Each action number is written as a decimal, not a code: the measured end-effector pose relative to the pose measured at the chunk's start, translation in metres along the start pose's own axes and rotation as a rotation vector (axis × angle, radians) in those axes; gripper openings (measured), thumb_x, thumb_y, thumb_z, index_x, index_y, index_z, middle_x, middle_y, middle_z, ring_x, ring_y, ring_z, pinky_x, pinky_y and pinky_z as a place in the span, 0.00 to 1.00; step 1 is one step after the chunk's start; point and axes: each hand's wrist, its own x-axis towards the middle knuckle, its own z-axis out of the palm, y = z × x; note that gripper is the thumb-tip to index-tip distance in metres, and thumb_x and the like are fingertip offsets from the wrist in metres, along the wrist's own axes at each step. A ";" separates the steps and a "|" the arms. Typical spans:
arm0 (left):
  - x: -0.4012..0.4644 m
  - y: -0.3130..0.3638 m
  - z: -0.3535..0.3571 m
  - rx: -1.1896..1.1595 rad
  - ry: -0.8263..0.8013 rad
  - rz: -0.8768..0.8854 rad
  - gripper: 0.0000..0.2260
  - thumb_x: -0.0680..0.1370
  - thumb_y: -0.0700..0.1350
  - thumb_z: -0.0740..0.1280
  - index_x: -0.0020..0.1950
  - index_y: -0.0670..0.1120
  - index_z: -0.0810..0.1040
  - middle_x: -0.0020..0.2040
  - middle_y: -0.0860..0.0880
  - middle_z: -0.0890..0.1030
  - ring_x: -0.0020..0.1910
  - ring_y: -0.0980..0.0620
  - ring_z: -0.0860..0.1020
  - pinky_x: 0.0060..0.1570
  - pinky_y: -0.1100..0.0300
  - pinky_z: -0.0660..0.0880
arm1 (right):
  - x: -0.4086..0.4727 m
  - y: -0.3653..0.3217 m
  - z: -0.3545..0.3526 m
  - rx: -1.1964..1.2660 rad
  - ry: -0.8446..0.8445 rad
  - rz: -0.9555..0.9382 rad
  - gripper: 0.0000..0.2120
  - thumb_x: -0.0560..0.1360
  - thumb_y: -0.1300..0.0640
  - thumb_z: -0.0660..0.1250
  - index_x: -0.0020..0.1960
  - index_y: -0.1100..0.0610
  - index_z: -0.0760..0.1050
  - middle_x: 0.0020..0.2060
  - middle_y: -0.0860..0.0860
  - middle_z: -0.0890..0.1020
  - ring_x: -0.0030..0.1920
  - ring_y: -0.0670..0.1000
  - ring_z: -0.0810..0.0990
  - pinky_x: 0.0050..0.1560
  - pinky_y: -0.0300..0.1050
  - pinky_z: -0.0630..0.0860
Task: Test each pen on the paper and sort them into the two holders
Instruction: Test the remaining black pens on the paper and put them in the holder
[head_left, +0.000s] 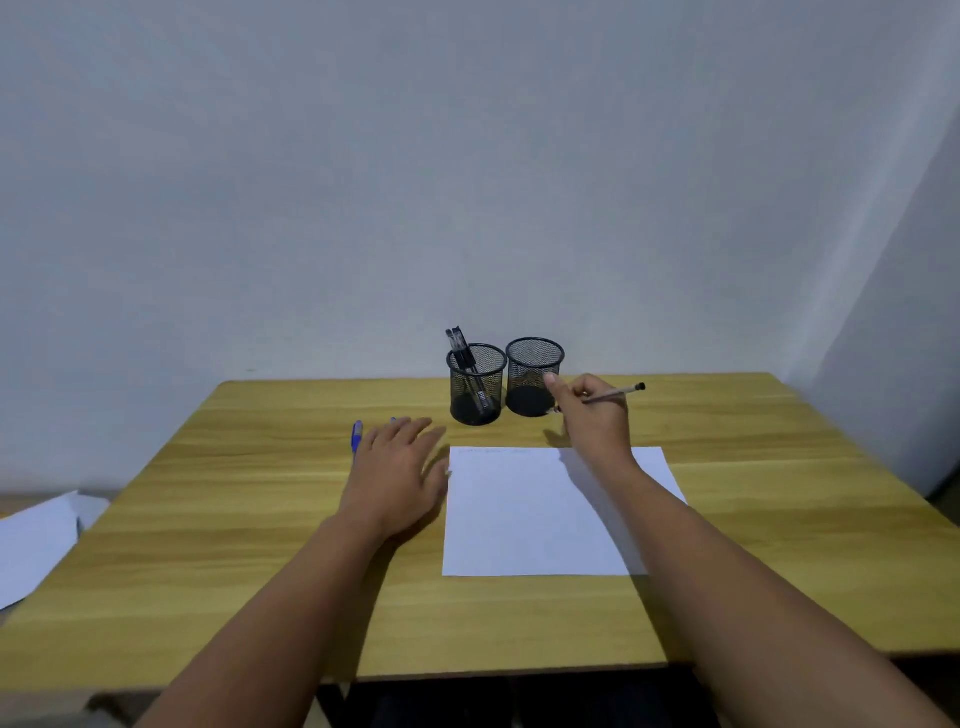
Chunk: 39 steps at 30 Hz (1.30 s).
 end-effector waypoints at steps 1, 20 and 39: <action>0.003 -0.003 -0.002 0.012 -0.005 -0.044 0.27 0.78 0.60 0.53 0.74 0.53 0.73 0.74 0.50 0.74 0.75 0.45 0.67 0.73 0.44 0.63 | 0.000 -0.009 0.001 -0.031 -0.009 -0.005 0.19 0.79 0.52 0.76 0.40 0.65 0.75 0.29 0.58 0.73 0.23 0.45 0.68 0.27 0.37 0.66; 0.028 -0.012 -0.006 0.025 0.079 -0.196 0.10 0.80 0.52 0.66 0.58 0.54 0.82 0.57 0.52 0.81 0.59 0.44 0.76 0.53 0.48 0.71 | -0.006 -0.020 0.003 0.020 -0.207 0.208 0.06 0.83 0.62 0.70 0.57 0.59 0.85 0.50 0.57 0.90 0.31 0.47 0.78 0.26 0.37 0.73; 0.041 0.026 -0.048 -0.820 0.012 -0.193 0.09 0.83 0.40 0.64 0.56 0.48 0.84 0.48 0.54 0.82 0.44 0.52 0.83 0.41 0.61 0.73 | -0.011 -0.010 -0.005 -0.331 -0.344 -0.101 0.05 0.75 0.65 0.79 0.50 0.59 0.89 0.37 0.45 0.85 0.35 0.34 0.78 0.42 0.28 0.72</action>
